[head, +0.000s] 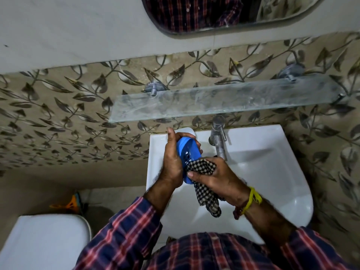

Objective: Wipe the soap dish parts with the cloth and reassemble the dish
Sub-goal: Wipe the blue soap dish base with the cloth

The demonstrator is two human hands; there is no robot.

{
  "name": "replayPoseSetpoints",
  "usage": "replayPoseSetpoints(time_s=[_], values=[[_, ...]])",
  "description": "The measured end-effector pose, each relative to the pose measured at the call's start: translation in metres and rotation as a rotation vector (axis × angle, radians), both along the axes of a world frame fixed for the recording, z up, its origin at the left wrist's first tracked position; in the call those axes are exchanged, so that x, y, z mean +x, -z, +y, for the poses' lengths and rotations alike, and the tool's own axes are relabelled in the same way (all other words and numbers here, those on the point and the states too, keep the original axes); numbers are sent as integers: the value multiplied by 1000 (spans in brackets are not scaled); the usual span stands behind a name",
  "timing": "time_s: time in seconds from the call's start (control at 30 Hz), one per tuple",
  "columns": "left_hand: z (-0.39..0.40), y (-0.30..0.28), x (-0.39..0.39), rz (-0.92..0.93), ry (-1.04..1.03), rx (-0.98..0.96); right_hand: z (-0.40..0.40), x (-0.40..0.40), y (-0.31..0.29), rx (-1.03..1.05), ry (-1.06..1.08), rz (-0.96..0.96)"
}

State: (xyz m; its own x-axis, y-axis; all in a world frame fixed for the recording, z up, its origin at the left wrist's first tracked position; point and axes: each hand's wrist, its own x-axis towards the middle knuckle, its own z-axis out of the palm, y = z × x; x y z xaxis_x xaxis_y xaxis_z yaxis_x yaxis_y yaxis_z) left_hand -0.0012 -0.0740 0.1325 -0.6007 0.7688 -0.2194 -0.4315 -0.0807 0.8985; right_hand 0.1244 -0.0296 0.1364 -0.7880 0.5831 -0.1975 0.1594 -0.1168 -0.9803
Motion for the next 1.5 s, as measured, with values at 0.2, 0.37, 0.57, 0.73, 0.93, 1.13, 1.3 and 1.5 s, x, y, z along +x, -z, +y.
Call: replayPoseSetpoints(time_s=[0.2,0.37,0.57,0.73,0.93,1.13,1.3,1.5], values=[[6,-7,-2,-68,-27,-24,5,1,4,85,-23,-45],[10,-4,-4,-93,-8,-66,5,-2,10,216,-39,-180],[14,-14,-11,-173,-38,-130,-1,4,20,465,-53,-140],[14,-20,-15,-208,-42,-231,-3,-2,23,590,6,-143],[-34,26,-15,856,20,-98,13,2,0,-292,170,60],[-33,43,-7,1394,182,131,26,-9,-18,-787,19,134],[-23,41,-5,1235,-52,130,16,-22,-20,-759,58,140],[-29,41,1,1116,-61,86,0,-12,-13,-660,201,140]])
